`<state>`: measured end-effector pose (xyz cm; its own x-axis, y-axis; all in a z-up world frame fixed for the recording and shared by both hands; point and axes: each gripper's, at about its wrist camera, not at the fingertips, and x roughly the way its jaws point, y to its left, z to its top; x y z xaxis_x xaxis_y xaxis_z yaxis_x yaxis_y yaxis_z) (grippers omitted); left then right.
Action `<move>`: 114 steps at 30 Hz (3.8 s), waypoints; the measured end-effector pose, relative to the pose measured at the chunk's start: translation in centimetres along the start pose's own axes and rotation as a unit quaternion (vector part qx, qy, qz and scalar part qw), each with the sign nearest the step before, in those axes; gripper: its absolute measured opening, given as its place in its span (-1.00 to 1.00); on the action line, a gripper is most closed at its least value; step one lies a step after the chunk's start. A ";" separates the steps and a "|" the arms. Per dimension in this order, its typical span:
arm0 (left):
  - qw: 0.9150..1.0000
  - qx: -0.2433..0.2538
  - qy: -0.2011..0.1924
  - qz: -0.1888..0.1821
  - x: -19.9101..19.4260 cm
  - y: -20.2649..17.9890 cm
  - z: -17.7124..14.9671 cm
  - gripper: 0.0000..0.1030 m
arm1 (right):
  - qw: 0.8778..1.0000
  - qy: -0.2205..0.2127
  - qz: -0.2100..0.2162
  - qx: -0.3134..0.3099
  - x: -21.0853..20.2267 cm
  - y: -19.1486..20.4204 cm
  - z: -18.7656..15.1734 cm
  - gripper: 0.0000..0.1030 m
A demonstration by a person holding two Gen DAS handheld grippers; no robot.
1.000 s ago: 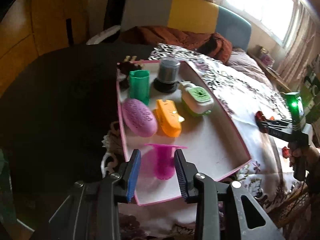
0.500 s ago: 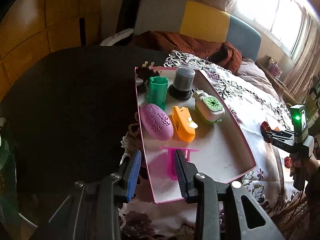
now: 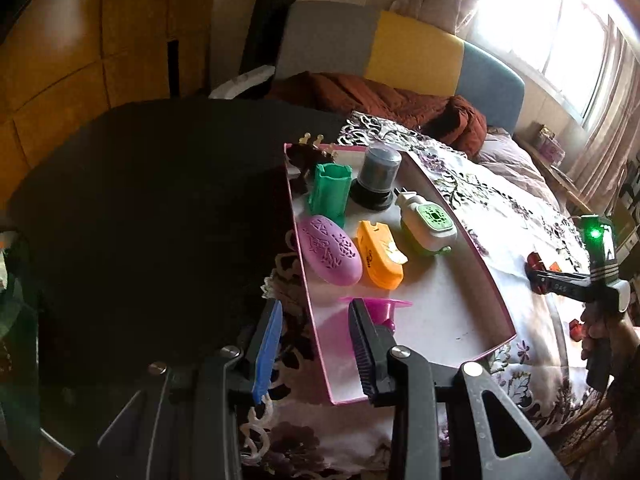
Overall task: Organize rigid objects
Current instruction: 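Carry the red cylinder into the tray and open the right gripper, then move both grippers back over the orange cubes and red puzzle piece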
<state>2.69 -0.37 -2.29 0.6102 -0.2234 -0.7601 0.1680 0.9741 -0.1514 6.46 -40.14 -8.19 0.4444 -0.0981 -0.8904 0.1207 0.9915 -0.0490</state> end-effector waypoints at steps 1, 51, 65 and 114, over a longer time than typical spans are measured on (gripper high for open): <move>1.000 -0.001 -0.001 -0.001 0.0 0.1 0.0 -0.34 | 1.000 -0.003 0.005 0.006 -0.3 0.0 0.0 -0.49; 0.999 -0.050 0.006 0.018 0.8 4.1 -1.0 -0.34 | 0.977 0.004 0.196 -0.087 -5.9 21.9 -1.9 -0.49; 0.999 -0.044 0.005 0.022 0.8 3.9 -1.0 -0.34 | 0.977 0.010 0.188 -0.101 -4.5 23.6 -3.3 -0.47; 0.999 0.047 -0.013 0.018 -0.9 -1.8 0.0 -0.34 | 0.983 -0.117 0.130 -0.058 -9.2 16.1 -2.8 0.43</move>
<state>1.81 -1.88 -1.36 0.6376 -0.1900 -0.7466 0.2165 0.9742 -0.0630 1.79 -23.03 -2.03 0.6411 0.1562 -0.7514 -0.1202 0.9874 0.1027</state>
